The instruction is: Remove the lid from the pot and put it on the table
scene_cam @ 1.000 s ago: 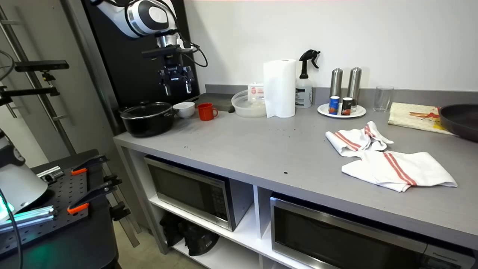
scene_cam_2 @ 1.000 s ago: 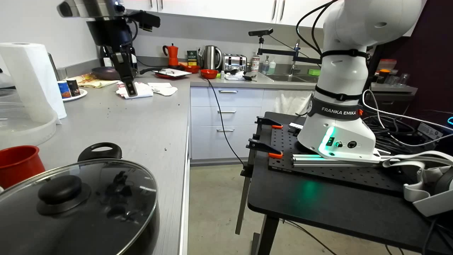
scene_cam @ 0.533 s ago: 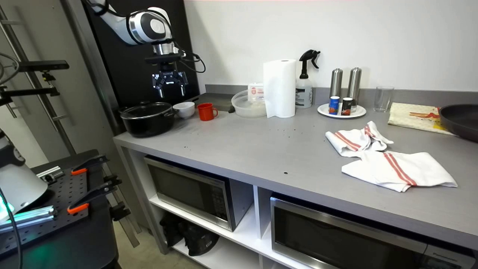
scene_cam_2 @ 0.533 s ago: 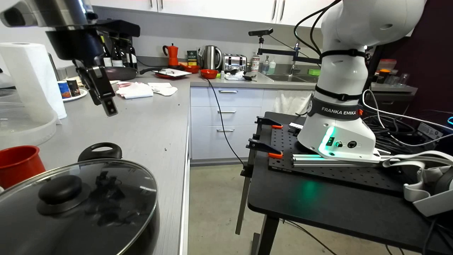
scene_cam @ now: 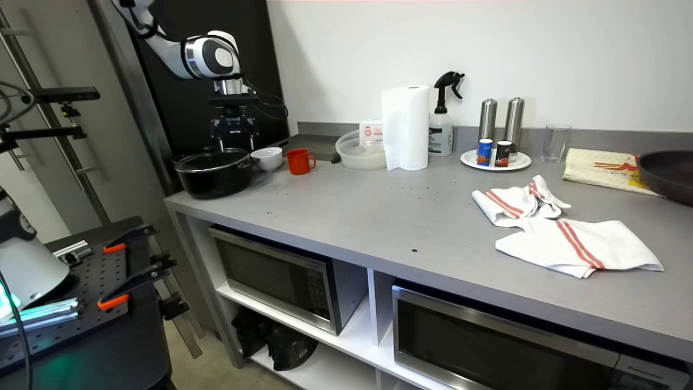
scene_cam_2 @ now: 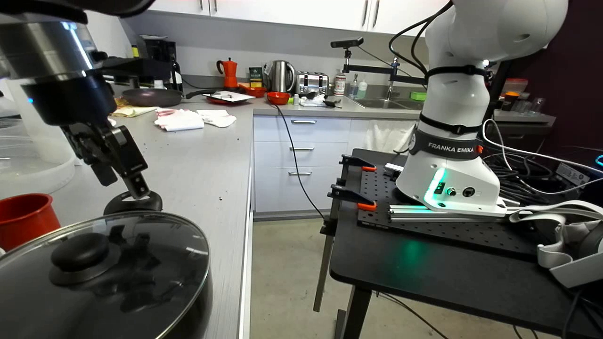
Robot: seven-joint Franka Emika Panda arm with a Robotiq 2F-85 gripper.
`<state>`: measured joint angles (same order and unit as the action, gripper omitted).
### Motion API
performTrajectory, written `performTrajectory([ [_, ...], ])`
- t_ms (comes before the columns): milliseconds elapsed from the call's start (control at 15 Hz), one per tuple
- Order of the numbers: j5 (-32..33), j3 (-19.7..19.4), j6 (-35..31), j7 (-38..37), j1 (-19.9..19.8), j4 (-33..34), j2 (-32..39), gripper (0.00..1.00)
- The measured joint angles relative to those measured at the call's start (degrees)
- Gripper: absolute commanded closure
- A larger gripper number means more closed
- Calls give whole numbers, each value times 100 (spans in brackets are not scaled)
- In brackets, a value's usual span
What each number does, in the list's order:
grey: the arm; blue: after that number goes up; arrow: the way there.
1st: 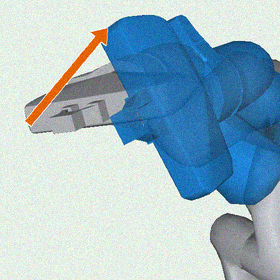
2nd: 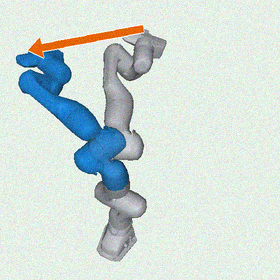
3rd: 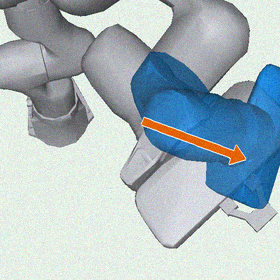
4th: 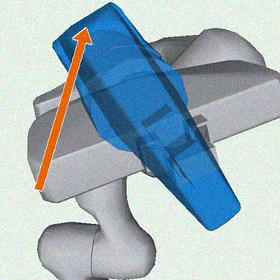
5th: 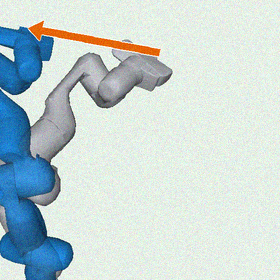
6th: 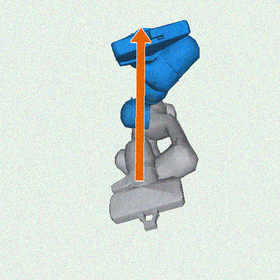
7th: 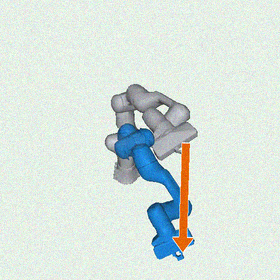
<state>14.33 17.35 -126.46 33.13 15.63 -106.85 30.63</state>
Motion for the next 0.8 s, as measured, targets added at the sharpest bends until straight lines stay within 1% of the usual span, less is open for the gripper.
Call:
performTrajectory([
  [467, 367, 193, 13, 94, 547, -4, 100, 0],
  [800, 497, 249, 13, 94, 775, -3, 100, 0],
])
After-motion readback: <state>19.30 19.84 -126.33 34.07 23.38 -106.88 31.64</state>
